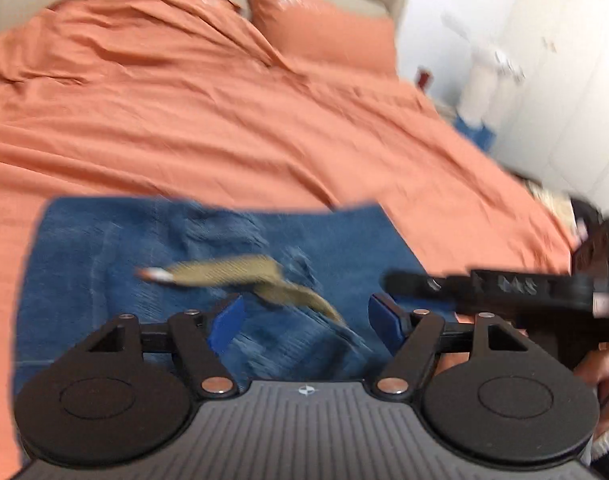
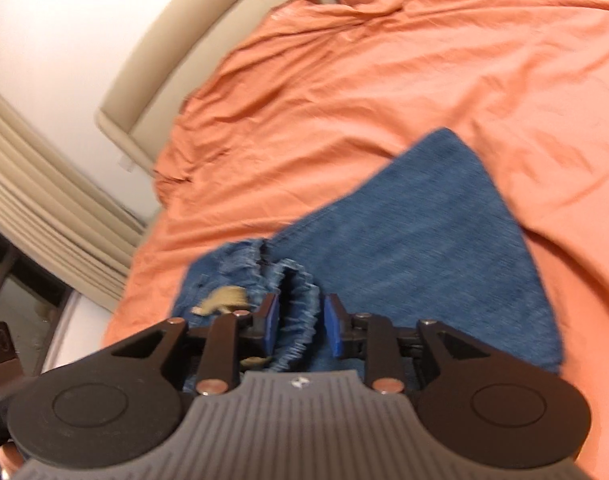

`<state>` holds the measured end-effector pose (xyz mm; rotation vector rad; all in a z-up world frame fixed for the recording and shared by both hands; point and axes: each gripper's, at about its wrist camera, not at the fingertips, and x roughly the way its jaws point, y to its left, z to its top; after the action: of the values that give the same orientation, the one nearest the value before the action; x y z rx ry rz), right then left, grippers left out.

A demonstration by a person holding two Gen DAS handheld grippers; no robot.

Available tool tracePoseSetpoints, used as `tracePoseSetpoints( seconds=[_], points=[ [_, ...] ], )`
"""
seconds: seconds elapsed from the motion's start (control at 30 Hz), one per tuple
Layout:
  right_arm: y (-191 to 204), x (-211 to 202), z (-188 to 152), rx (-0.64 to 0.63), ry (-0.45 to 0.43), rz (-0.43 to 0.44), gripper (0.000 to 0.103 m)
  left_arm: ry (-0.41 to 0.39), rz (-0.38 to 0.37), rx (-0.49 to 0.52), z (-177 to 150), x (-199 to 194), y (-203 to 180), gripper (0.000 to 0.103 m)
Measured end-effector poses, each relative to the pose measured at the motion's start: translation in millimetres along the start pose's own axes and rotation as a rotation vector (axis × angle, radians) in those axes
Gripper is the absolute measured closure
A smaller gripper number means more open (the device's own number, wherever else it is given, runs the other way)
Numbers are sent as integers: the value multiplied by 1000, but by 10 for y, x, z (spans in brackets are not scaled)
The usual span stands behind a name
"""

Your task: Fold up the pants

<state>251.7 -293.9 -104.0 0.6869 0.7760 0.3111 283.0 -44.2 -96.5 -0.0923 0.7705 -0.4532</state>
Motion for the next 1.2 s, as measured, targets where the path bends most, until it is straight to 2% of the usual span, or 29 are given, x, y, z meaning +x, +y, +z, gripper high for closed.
tracePoseSetpoints(
  seconds=[0.13,0.33,0.53,0.63,0.67,0.7,0.73,0.77,0.93,1.03,1.1,1.2],
  points=[
    [162,143,24,-25,-25,59,76,-101,196,-18,0,-52,376,22],
    [356,649,130,-24,13,109,71,-157,276,-94,5,-40,802,23],
    [231,1138,173,36,81,72,67,-171,252,-184,31,9,1127,24],
    [144,1292,106,70,106,98,69,-158,251,-198,15,53,1207,24],
    [156,1308,97,58,109,108,82,-155,252,-199,16,73,1216,24],
    [176,1301,96,39,111,110,86,-153,255,-198,19,95,1217,26],
    [204,1275,107,19,109,115,95,-151,256,-194,22,104,1211,27],
    [224,1235,126,15,103,127,97,-153,255,-189,21,102,1206,29],
    [508,796,277,5,35,236,99,-186,212,-188,8,-54,1157,30],
    [666,493,287,34,23,317,100,-211,189,-185,9,-181,1123,30],
    [701,355,256,53,20,323,102,-208,183,-183,15,-219,1109,30],
    [570,339,206,107,30,251,103,-165,175,-177,2,-173,1117,30]
  ],
)
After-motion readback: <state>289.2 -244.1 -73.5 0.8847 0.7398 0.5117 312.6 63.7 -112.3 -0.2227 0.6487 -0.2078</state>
